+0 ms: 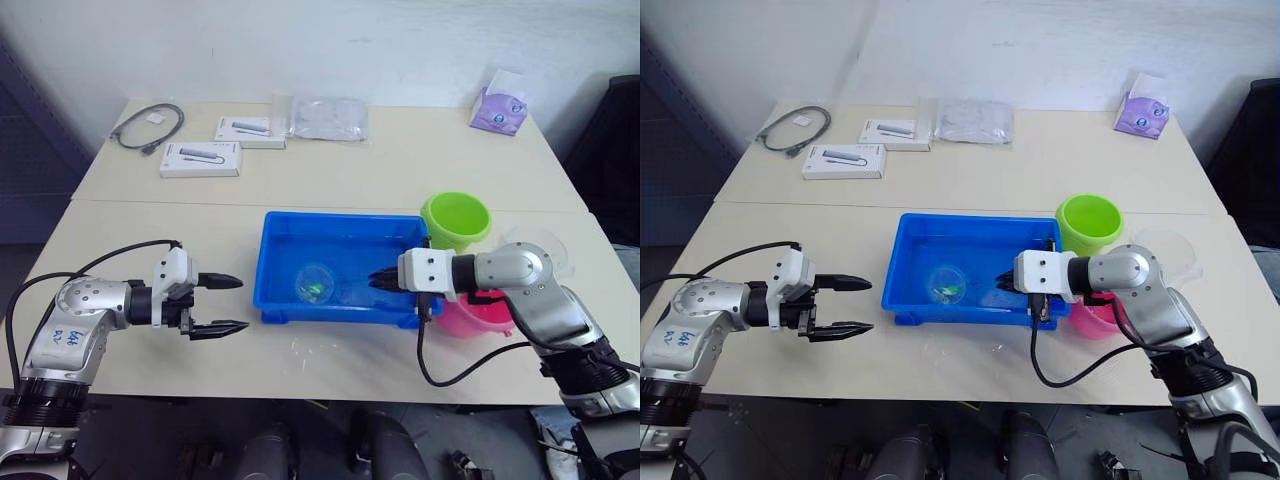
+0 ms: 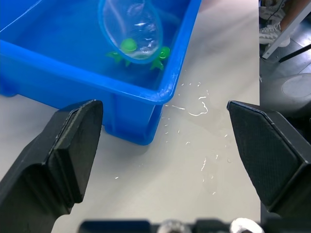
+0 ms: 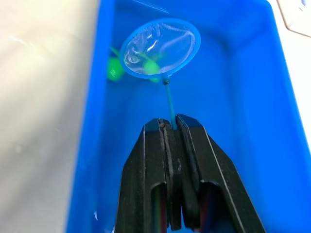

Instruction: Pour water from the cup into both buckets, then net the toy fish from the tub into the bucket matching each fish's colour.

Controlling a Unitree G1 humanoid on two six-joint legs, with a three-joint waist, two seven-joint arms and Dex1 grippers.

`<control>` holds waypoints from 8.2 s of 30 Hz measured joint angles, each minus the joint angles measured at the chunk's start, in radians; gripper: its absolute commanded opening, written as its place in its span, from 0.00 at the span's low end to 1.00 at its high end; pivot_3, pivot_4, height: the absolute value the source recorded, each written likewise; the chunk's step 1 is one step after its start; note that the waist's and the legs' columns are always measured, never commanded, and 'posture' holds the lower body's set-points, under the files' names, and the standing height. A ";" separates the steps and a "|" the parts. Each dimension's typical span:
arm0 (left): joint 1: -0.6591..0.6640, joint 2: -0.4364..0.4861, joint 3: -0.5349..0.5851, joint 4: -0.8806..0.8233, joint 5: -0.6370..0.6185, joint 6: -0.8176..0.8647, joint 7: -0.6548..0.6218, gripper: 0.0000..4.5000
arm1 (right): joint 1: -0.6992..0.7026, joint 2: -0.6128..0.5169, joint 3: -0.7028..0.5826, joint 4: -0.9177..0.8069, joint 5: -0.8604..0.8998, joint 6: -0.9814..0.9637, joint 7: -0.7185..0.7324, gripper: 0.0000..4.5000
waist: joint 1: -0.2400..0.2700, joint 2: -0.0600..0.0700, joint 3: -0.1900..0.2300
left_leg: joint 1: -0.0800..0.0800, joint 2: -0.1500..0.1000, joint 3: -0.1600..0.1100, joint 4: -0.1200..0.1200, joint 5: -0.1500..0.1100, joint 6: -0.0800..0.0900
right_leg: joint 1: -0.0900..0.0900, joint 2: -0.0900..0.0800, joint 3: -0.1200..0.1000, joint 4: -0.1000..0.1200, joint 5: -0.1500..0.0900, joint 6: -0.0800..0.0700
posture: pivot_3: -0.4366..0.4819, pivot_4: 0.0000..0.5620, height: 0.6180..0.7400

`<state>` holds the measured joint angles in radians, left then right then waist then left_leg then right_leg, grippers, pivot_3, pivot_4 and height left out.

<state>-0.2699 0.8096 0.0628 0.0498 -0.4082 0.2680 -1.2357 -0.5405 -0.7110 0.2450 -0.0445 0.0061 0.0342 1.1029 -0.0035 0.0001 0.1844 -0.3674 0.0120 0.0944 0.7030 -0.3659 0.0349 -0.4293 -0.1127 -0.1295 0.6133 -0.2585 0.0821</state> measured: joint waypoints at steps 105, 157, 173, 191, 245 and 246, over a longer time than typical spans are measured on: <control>-0.266 -0.262 -0.013 0.070 -0.103 0.120 0.120 0.98 | 0.446 -0.198 -0.580 0.090 -0.198 -0.221 -0.628 0.00 | 0.021 0.000 0.000 | 0.002 -0.001 0.002 0.000 0.001 -0.001 | 0.000 0.002 0.010 0.001 0.000 0.000 | 0.48 0.27 1.00; 0.008 -0.131 0.118 -0.011 -0.038 -0.039 0.206 0.98 | -0.061 0.170 -0.036 -0.206 0.474 0.972 -0.587 0.00 | 0.001 0.000 0.000 | -0.003 0.000 0.001 -0.002 0.001 0.000 | -0.004 0.000 0.006 -0.002 0.002 -0.002 | 0.48 0.27 1.00; -0.093 -0.174 0.078 -0.101 -0.082 0.004 0.184 0.98 | 0.354 -0.028 -0.505 -0.485 0.608 0.858 -0.419 0.00 | 0.012 0.000 -0.001 | -0.001 0.000 0.001 -0.002 0.000 0.000 | -0.001 0.001 0.010 -0.002 0.002 -0.001 | 0.48 0.27 1.00; -0.169 -0.263 -0.008 -0.007 -0.078 -0.018 0.152 0.98 | 0.445 -0.120 -0.738 -0.227 0.336 0.447 -0.489 0.00 | 0.019 0.000 -0.001 | 0.001 0.000 0.003 -0.002 0.001 0.000 | -0.001 0.003 0.012 -0.002 0.002 -0.001 | 0.48 0.27 1.00; -0.017 0.009 0.105 -0.255 -0.279 0.047 -0.107 0.98 | 0.566 -0.268 -0.284 -0.418 0.762 0.168 -0.150 0.00 | 0.006 0.001 0.000 | 0.007 0.003 0.001 -0.003 0.001 -0.001 | 0.004 -0.001 0.014 -0.004 0.002 -0.002 | 0.48 0.27 1.00; 0.024 0.033 0.104 -0.260 -0.265 0.027 -0.140 0.98 | 0.568 -0.258 -0.250 -0.420 0.727 0.167 -0.129 0.00 | 0.006 0.000 0.000 | 0.007 0.002 0.002 -0.003 0.001 -0.001 | 0.004 -0.001 0.014 -0.006 0.002 -0.002 | 0.48 0.27 1.00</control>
<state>-0.2462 0.8427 0.1669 -0.2102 -0.6736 0.2948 -1.3760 0.0279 -0.9686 -0.0053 -0.4649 0.7335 0.2009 0.9743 0.0023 0.0005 0.1842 -0.3607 0.0142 0.0961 0.6998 -0.3653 0.0340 -0.4251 -0.1135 -0.1158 0.6077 -0.2569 0.0799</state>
